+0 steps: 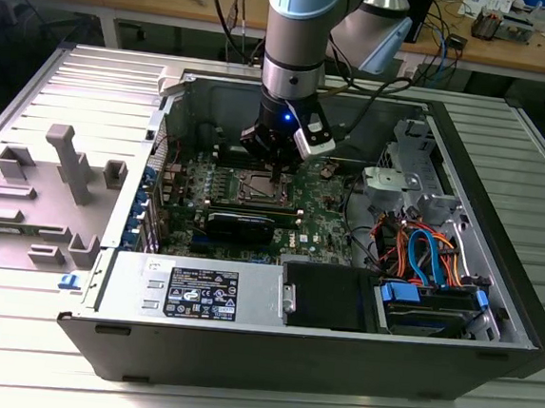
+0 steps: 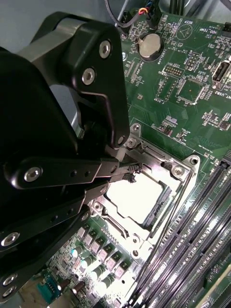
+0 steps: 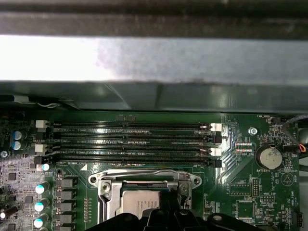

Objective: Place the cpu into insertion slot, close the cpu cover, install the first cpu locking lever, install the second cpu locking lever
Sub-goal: 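Install the second cpu locking lever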

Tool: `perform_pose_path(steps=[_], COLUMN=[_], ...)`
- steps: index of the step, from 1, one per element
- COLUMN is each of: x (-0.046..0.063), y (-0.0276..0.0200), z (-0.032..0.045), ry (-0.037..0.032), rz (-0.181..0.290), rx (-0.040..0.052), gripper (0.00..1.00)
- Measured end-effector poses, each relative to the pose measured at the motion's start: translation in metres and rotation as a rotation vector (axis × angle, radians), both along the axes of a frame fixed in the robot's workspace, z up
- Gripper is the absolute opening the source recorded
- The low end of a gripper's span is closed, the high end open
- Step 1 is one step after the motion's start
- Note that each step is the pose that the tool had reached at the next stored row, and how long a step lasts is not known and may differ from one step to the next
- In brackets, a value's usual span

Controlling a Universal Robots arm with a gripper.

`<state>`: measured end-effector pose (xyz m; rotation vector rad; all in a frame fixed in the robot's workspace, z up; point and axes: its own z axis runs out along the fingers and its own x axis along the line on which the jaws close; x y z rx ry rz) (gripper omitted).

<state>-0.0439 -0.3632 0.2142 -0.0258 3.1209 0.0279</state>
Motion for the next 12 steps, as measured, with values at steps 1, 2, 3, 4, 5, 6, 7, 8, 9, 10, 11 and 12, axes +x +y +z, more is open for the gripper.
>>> perform_pose_path(steps=[1,2,3,4,5,6,7,8,9,10,11,12], x=[0.0,0.0,0.0,0.0,0.0,0.0,0.0,0.0,0.0,0.0,0.0001,0.0001], y=[0.0,0.0,0.0,-0.0001,-0.0001,-0.0002,-0.0001,-0.0001,-0.0001,0.0,0.0,-0.0002], z=[0.0,0.0,0.0,0.0,0.0,0.0002,0.0006,0.0016,0.0026,0.0038,0.004,0.0041], ry=[0.0,0.0,0.0,0.0,0.0001,0.0001,0.0001,0.0001,0.0001,0.0,-0.0001,0.0], rz=[0.0,0.0,0.0,0.0,0.0,0.0,0.0,0.0,0.0,0.0,0.0,0.0], rx=[0.0,0.0001,0.0001,-0.0001,-0.0007,-0.002,-0.0031,-0.0046,-0.006,-0.0083,-0.0099,-0.0109], gripper=[0.11,0.11,0.11,0.11,0.11,0.11,0.11,0.11,0.11,0.11,0.11,0.11])
